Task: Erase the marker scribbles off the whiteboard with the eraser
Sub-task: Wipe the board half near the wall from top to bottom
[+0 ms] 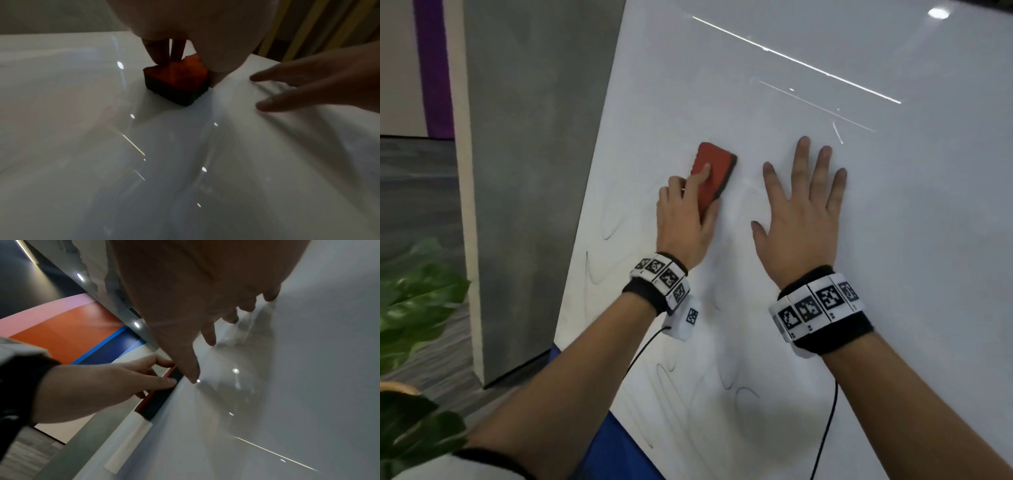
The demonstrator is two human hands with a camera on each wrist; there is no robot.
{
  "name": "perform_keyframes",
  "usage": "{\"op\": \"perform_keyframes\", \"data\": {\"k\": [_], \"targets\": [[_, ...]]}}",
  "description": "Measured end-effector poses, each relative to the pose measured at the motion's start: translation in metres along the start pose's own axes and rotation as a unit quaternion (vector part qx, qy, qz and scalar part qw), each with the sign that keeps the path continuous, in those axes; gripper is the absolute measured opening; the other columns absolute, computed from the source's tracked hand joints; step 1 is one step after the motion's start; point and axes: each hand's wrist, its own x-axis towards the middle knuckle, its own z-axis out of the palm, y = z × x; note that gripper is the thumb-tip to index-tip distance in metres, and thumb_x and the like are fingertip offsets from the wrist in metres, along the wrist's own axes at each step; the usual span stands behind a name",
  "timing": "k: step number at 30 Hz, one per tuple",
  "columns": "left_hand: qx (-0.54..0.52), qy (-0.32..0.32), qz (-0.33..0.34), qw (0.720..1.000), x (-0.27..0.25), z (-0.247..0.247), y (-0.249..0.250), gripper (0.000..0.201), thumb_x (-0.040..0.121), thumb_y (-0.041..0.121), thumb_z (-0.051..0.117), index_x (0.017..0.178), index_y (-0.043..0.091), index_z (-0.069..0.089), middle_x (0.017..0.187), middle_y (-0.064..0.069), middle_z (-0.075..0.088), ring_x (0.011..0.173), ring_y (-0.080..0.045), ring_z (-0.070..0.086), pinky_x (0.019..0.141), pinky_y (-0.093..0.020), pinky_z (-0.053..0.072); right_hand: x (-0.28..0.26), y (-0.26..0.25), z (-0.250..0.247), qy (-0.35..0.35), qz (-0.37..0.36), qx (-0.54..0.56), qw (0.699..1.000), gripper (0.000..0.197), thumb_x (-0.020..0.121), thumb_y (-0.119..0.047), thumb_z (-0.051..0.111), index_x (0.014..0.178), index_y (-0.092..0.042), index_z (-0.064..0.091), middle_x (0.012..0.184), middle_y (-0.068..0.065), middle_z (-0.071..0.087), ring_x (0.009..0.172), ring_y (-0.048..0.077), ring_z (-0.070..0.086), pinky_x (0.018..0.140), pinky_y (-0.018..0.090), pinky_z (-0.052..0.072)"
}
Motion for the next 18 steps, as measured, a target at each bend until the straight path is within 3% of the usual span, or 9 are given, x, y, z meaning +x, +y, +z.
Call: {"op": "perform_keyframes", "data": {"k": [3,5,7,9,11,13,14,16,18], "targets": [[0.009,0.035,-0.172,0.984,0.024,0.002,-0.048,0.057,0.099,0.036,0.057,0.151,0.018,0.042,0.125,-0.020,0.051,0.110,-0.038,0.052,0.097,-0.045,0.041,0.002,0.001,0.006,-0.009,0.001,-0.012,1.000,0.085,0.091,-0.045,0.069,0.161,-0.021,0.027,0.170,0.021,-0.005,0.156,0.045,-0.003,0.126,0.060,0.000],[-0.008,0.044,-0.339,0.940,0.028,-0.001,-0.077,0.056,0.101,0.034,0.054,0.152,0.016,0.039,0.132,-0.024,0.048,0.120,-0.044,0.049,0.100,-0.047,0.041,0.001,0.005,0.009,-0.006,-0.007,-0.018,1.000,0.085,0.092,-0.047,0.066,0.162,-0.022,0.025,0.170,0.020,-0.006,0.156,0.045,-0.004,0.126,0.059,0.000],[-0.004,0.024,-0.421,0.907,0.027,-0.003,-0.085,0.056,0.103,0.033,0.050,0.154,0.018,0.033,0.137,-0.023,0.043,0.126,-0.044,0.045,0.100,-0.049,0.042,0.000,0.005,0.011,-0.001,-0.007,-0.020,1.000,0.085,0.092,-0.048,0.065,0.162,-0.022,0.025,0.170,0.021,-0.006,0.156,0.045,-0.004,0.126,0.060,-0.001],[0.020,0.016,-0.354,0.935,0.019,0.001,-0.069,0.059,0.103,0.031,0.050,0.156,0.016,0.030,0.135,-0.024,0.044,0.122,-0.042,0.045,0.101,-0.051,0.042,0.001,0.000,0.012,0.003,-0.001,-0.017,1.000,0.087,0.091,-0.048,0.067,0.162,-0.021,0.025,0.170,0.022,-0.005,0.155,0.047,-0.004,0.125,0.062,-0.001],[0.003,0.013,-0.178,0.984,0.001,0.005,-0.044,0.059,0.102,0.030,0.054,0.155,0.015,0.033,0.127,-0.021,0.047,0.111,-0.035,0.046,0.098,-0.045,0.040,0.002,-0.008,0.011,0.000,0.008,-0.014,1.000,0.090,0.090,-0.049,0.068,0.163,-0.021,0.023,0.169,0.023,-0.006,0.155,0.049,-0.005,0.125,0.063,-0.001],[-0.015,-0.011,-0.035,0.999,-0.020,0.008,-0.033,0.058,0.102,0.032,0.056,0.154,0.019,0.036,0.121,-0.013,0.047,0.104,-0.027,0.044,0.095,-0.035,0.039,0.003,-0.013,0.011,-0.004,0.020,-0.015,1.000,0.092,0.089,-0.050,0.068,0.163,-0.022,0.020,0.169,0.024,-0.008,0.155,0.049,-0.006,0.125,0.064,0.001],[-0.015,-0.011,-0.008,1.000,-0.024,0.008,-0.038,0.057,0.102,0.033,0.057,0.154,0.020,0.037,0.120,-0.011,0.047,0.103,-0.025,0.043,0.095,-0.033,0.038,0.003,-0.013,0.012,-0.004,0.022,-0.017,1.000,0.093,0.089,-0.051,0.067,0.163,-0.022,0.019,0.169,0.024,-0.008,0.154,0.049,-0.006,0.125,0.064,0.001],[-0.001,0.016,-0.057,0.998,-0.024,0.008,-0.065,0.057,0.102,0.032,0.057,0.154,0.019,0.037,0.122,-0.014,0.047,0.105,-0.027,0.044,0.096,-0.037,0.039,0.004,-0.013,0.014,-0.008,0.018,-0.021,1.000,0.093,0.090,-0.052,0.066,0.164,-0.023,0.018,0.169,0.023,-0.008,0.155,0.049,-0.007,0.125,0.063,0.001],[0.007,0.045,-0.214,0.976,-0.017,0.008,-0.106,0.058,0.102,0.033,0.054,0.155,0.017,0.036,0.127,-0.021,0.047,0.113,-0.037,0.047,0.099,-0.046,0.040,0.004,-0.011,0.014,-0.011,0.015,-0.026,0.999,0.091,0.091,-0.053,0.065,0.164,-0.024,0.018,0.169,0.023,-0.008,0.155,0.049,-0.006,0.125,0.063,0.001]]}}
